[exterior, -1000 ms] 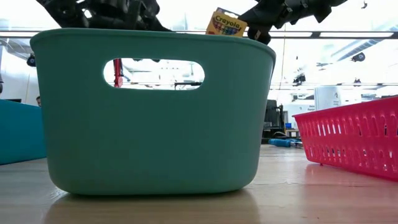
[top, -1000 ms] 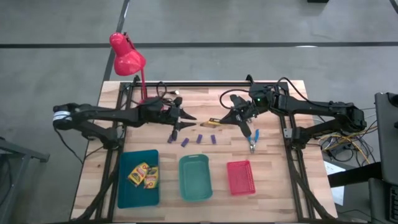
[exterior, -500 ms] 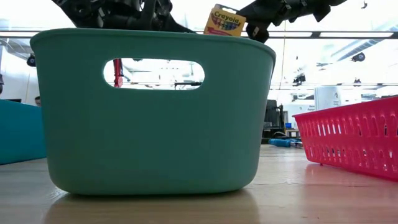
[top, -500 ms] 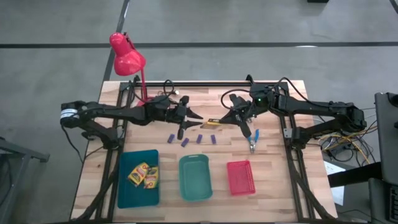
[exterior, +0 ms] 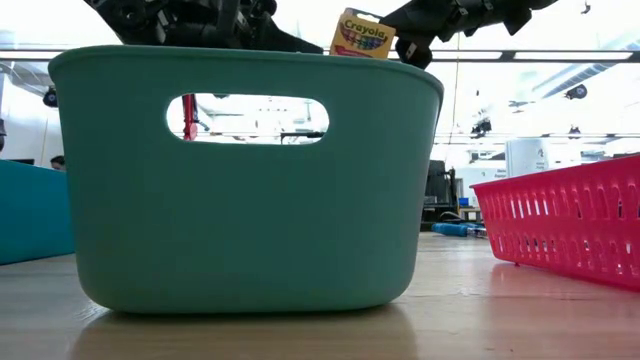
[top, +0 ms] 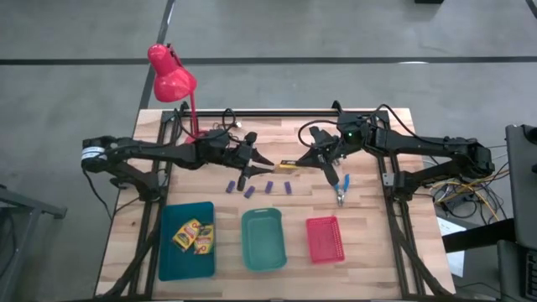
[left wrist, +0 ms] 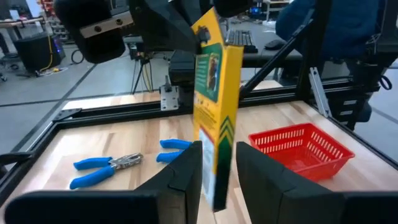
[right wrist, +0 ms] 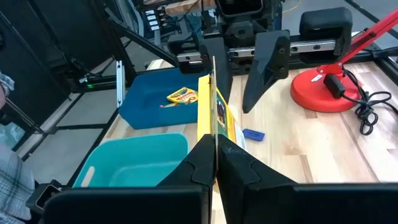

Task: Pick & Place School Supplies
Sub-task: Put the crayon box into the blue bin

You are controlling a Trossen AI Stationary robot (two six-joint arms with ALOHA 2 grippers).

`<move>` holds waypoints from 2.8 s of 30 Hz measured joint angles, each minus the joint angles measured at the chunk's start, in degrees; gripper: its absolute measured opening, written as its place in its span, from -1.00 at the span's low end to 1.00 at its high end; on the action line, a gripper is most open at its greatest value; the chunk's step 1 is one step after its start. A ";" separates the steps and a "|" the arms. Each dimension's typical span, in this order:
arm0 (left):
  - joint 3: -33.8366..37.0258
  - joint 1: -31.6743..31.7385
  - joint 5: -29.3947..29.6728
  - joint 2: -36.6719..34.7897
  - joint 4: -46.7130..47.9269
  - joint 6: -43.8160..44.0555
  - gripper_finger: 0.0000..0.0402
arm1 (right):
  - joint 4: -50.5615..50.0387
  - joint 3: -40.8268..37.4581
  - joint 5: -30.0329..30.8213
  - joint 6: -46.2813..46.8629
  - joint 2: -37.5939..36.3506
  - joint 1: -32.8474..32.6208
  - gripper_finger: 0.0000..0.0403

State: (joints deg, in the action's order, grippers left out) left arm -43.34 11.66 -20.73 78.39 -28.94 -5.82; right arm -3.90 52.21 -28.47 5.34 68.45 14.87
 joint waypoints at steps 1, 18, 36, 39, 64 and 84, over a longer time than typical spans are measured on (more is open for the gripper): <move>-0.01 -0.13 0.01 0.00 0.00 0.01 -0.48 | 0.01 0.00 0.00 0.02 0.00 0.00 -0.96; 0.36 -0.31 1.22 0.02 0.06 0.96 -0.48 | 6.57 0.00 0.02 0.00 0.00 0.00 -0.96; -1.14 -0.31 1.53 0.07 -4.20 -1.88 -0.48 | 10.10 0.00 0.02 -0.85 0.02 0.00 -0.96; -1.67 -0.31 2.34 0.07 -4.30 -1.86 -0.48 | 10.09 0.00 0.02 -0.85 0.02 0.00 -0.96; -1.87 -0.31 4.98 0.07 -4.56 0.02 -0.49 | 13.20 0.00 -0.02 -1.48 0.02 0.00 -0.96; -1.87 -0.28 1.21 0.07 -4.49 -0.95 -0.83 | 13.22 0.00 0.00 -1.48 0.02 0.00 -0.96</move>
State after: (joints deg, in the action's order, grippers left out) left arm -45.21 11.38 -19.52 78.46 -33.43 -6.78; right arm 9.32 52.21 -28.47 3.86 68.47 14.87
